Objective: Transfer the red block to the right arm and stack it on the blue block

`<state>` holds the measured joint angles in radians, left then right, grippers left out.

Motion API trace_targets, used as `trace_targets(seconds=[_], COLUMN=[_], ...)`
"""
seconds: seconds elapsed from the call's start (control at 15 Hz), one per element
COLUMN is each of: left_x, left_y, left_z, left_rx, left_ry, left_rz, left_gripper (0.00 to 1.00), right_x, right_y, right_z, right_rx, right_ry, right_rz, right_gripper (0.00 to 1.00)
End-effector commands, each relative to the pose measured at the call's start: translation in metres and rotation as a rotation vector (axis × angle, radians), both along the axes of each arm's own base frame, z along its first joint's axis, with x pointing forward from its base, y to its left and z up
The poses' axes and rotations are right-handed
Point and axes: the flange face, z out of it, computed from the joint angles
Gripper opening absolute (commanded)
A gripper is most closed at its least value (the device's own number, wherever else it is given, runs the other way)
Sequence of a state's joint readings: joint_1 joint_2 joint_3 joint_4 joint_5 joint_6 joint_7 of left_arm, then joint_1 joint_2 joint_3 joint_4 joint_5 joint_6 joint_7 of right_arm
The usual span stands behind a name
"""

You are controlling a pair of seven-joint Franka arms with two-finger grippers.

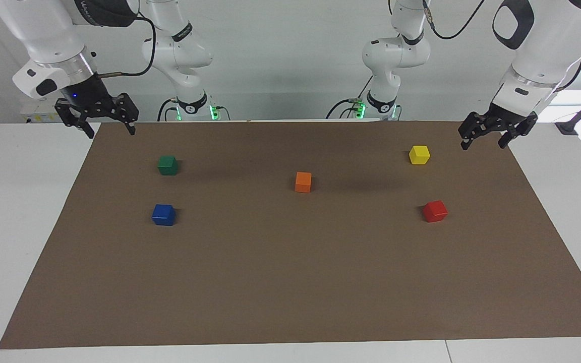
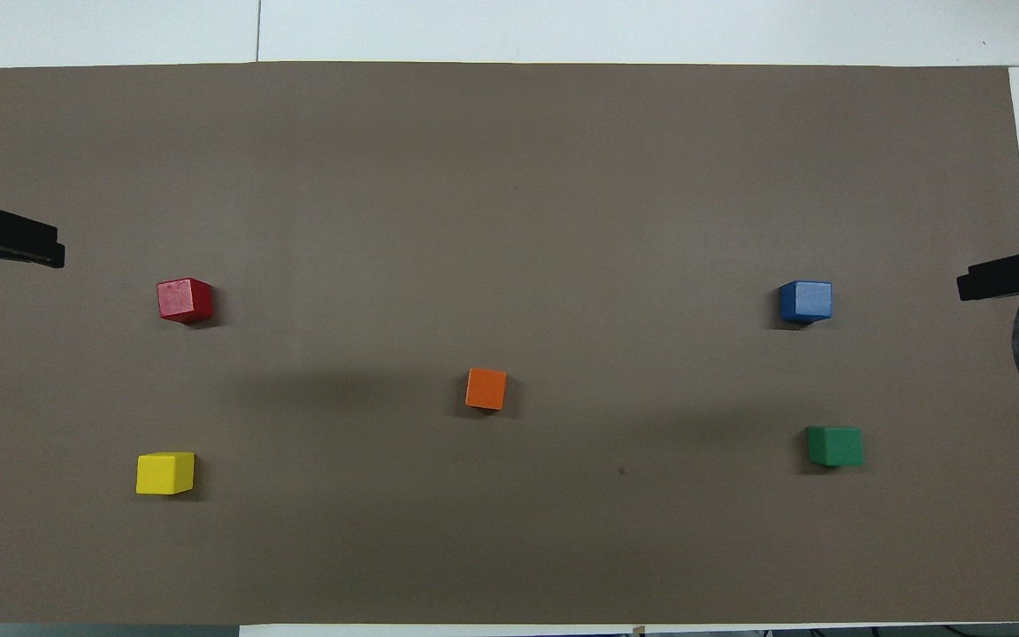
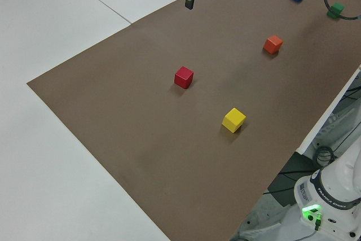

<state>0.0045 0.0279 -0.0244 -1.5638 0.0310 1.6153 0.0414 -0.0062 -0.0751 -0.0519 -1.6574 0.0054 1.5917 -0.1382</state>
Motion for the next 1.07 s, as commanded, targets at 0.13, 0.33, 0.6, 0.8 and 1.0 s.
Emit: trace_targets(seconds=[0.13, 0.33, 0.6, 0.8, 1.0], left_x=[-0.003, -0.018, -0.023, -0.005, -0.009], left_y=[0.005, 0.006, 0.017, 0.020, 0.015], left_z=[0.000, -0.041, -0.108, -0.165, -0.219], left_rx=[-0.009, -0.010, -0.011, -0.013, -0.015], left_ry=[-0.005, -0.094, -0.076, -0.052, -0.067], left_rz=[0.001, 0.010, 0.027, 0.032, 0.043], left_gripper=[1.00, 1.00, 1.00, 1.00, 1.00], right_x=[-0.005, -0.005, -0.007, -0.017, -0.018], right_y=[0.000, -0.001, -0.007, -0.014, -0.014], right_z=[0.000, 0.000, -0.005, -0.031, -0.075], right_rx=[-0.005, -0.005, -0.002, 0.090, 0.273], right_ry=[0.007, 0.007, 0.017, 0.051, 0.048], right_rz=[-0.020, -0.020, -0.022, -0.015, 0.000], right_gripper=[1.00, 1.00, 1.00, 1.00, 1.00])
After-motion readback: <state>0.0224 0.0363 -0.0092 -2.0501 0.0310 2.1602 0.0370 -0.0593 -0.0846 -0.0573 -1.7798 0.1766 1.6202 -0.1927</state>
